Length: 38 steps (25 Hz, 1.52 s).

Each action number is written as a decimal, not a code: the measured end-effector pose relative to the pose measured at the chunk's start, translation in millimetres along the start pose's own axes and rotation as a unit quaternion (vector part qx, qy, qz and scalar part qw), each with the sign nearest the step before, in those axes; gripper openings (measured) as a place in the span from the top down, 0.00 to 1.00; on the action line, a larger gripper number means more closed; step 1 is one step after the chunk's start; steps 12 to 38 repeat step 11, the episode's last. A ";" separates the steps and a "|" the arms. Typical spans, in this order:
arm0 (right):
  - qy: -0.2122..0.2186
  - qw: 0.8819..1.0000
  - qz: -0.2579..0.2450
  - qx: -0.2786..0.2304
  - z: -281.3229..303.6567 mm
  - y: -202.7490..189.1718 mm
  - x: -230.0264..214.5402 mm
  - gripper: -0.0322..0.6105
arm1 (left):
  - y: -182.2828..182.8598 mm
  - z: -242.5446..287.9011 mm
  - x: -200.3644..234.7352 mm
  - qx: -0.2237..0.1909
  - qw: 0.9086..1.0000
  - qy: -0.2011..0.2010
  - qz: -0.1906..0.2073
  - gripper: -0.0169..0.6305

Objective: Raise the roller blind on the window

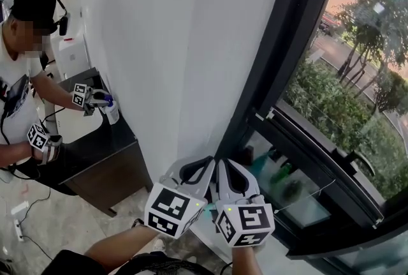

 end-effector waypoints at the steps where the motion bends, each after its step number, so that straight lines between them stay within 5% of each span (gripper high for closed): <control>1: 0.001 1.000 0.000 0.001 0.4 -0.5 0.3 0.94 | -0.8 -0.1 0.4 0.001 1.000 0.000 0.000 0.98; 38: 0.002 1.000 -0.002 0.004 3.2 -0.9 3.5 0.94 | -1.0 -2.7 4.0 0.002 1.000 0.000 -0.005 0.98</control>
Point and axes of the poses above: the fingertips, and each gripper's own axes: z forward along the fingers, x to its left, y out of its top, the point moved 7 cm from there along -z, backward along the fingers, and after that the axes turned 15 degrees about x, right-handed, at the moved point
